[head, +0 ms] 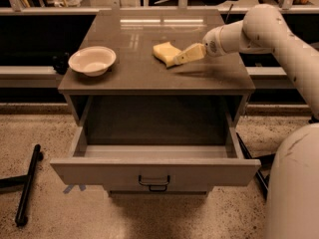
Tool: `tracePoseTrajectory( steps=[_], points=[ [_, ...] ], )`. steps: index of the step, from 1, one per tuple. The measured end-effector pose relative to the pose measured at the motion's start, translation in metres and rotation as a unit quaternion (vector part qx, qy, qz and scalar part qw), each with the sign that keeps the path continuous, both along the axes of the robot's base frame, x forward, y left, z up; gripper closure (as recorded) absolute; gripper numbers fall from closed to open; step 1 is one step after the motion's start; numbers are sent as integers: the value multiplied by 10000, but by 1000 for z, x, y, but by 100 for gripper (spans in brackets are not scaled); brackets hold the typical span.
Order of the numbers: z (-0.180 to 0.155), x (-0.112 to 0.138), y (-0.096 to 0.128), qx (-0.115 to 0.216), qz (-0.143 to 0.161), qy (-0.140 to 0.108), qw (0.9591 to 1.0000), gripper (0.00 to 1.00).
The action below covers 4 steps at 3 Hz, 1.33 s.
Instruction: Place sponge into top drawer
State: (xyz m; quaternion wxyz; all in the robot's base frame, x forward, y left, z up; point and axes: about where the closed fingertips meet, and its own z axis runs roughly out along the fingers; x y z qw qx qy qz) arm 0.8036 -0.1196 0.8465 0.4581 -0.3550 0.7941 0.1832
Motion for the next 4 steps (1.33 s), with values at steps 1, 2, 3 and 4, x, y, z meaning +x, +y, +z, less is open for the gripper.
tracePoseTrajectory(
  steps=[1, 2, 3, 4],
  points=[
    [-11, 4, 9, 19, 71, 68, 9999, 0],
    [-17, 5, 17, 29, 148, 114, 9998, 0],
    [-22, 3, 27, 6, 243, 98, 9997, 26],
    [-24, 2, 33, 6, 289, 97, 9995, 49]
  ],
)
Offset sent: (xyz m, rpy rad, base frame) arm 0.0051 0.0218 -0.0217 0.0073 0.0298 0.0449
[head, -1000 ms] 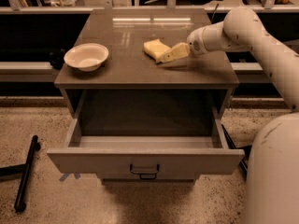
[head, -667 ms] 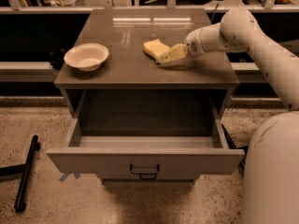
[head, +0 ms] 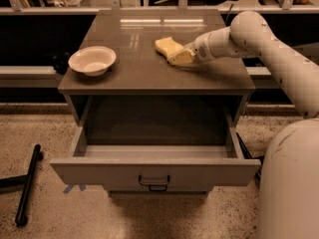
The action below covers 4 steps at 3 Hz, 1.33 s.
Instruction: Place sponge into top drawer
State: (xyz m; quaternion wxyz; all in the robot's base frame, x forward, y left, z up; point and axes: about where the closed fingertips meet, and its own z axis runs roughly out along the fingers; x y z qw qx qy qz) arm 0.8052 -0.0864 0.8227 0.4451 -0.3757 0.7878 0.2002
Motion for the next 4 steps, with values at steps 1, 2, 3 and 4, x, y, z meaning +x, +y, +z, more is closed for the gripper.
tracePoseTrajectory(
  steps=[1, 2, 3, 4],
  points=[
    [0, -1, 3, -17, 22, 7, 10000, 72],
    [13, -8, 0, -35, 40, -107, 9999, 96],
    [69, -68, -41, 211, 36, -377, 9991, 100],
    [69, -68, -40, 185, 90, -376, 9991, 100]
  ],
)
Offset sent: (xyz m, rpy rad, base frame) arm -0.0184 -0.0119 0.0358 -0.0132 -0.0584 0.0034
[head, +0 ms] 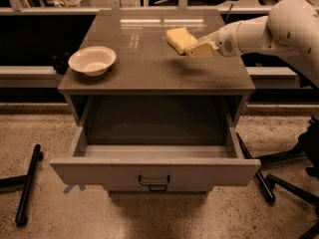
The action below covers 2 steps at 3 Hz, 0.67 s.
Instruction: Place sponge into top drawer
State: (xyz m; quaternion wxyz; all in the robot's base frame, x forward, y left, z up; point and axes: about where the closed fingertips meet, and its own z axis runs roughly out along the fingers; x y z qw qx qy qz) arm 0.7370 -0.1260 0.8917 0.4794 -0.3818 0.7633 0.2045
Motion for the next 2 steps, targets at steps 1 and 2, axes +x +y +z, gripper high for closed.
tracePoseTrajectory(
  steps=[1, 2],
  points=[
    [-1, -3, 9, -147, 276, -2, 9995, 100],
    [9, -26, 12, -342, 902, -119, 9953, 100]
  ],
)
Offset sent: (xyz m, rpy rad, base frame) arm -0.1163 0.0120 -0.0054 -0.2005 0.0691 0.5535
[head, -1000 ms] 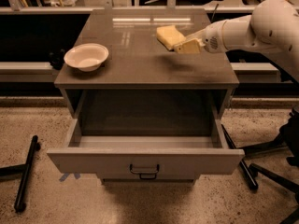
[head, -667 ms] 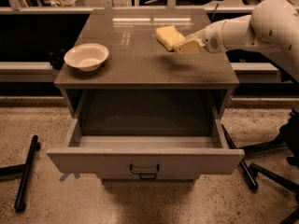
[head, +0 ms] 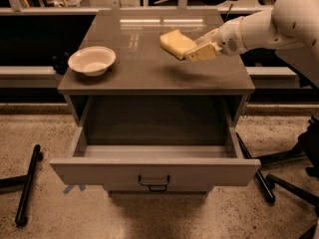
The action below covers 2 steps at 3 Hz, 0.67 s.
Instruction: Place sponge into top drawer
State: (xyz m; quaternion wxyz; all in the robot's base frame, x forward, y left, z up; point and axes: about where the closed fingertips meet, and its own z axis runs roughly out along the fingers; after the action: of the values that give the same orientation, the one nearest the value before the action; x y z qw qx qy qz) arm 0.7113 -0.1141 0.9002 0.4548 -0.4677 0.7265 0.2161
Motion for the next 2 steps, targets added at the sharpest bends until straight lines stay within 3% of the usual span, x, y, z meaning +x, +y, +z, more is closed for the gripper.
tracePoseTrajectory(
  steps=[1, 2],
  points=[
    [-11, -77, 11, -457, 1403, 73, 9890, 100],
    [-36, -130, 16, -665, 2326, 403, 9695, 100]
  ],
)
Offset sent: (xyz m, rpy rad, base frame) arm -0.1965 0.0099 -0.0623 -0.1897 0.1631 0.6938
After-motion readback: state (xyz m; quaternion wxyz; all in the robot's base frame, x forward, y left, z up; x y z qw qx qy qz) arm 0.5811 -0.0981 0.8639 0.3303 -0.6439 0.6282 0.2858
